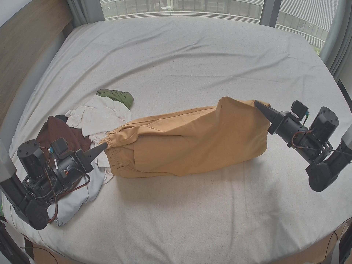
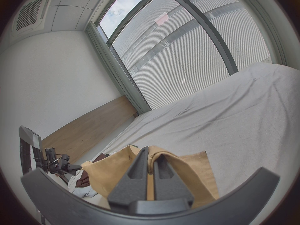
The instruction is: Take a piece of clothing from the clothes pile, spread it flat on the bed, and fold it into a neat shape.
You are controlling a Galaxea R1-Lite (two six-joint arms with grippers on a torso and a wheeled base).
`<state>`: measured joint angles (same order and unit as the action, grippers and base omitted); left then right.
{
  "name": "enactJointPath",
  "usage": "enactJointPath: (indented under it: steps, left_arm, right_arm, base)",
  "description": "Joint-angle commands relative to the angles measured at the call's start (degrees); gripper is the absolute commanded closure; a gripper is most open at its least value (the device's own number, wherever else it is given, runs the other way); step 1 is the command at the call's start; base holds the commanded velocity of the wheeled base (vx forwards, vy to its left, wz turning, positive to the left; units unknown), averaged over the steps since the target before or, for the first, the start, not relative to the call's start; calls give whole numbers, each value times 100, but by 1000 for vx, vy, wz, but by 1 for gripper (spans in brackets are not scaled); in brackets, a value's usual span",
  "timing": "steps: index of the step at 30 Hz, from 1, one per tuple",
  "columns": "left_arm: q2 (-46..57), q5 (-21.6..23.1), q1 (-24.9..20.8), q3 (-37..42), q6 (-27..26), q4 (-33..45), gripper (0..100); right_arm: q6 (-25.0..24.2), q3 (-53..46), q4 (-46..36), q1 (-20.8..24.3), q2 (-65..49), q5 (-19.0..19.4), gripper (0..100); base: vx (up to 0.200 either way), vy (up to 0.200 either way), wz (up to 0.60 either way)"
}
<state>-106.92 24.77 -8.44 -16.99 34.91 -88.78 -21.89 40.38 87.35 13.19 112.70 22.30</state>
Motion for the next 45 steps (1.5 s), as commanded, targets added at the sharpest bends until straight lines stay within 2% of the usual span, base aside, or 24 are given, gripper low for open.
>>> enactJointPath:
  steps: [1, 11, 22, 36, 37, 45]
  left_arm:
    - [-320, -166, 53, -252, 7, 19, 100]
    - [-865, -684, 211, -682, -20, 10, 100]
    - [-1217, -860, 351, -1227, -37, -7, 100]
    - [-1296, -851, 395, -1271, 7, -7, 100]
    - [-1296, -842, 395, -1271, 7, -7, 0]
    - [-1234, -1001, 483, -1526, 15, -7, 0]
  right_arm:
    - [-25, 902, -279, -9, 771, -15, 100]
    - [-166, 2001, -868, -53, 1272, 3, 100]
    - [-175, 2475, -930, -141, 1659, -6, 100]
    - [-166, 2792, -1000, -168, 1843, -6, 100]
    - [-166, 2800, -1000, -176, 1843, -6, 0]
    - [-201, 2906, -912, -185, 1782, -32, 0]
  base:
    - [0, 0, 0]
    - [0, 0, 0]
    - [0, 0, 0]
    - [0, 0, 0]
    - [0, 0, 0]
    - [0, 0, 0]
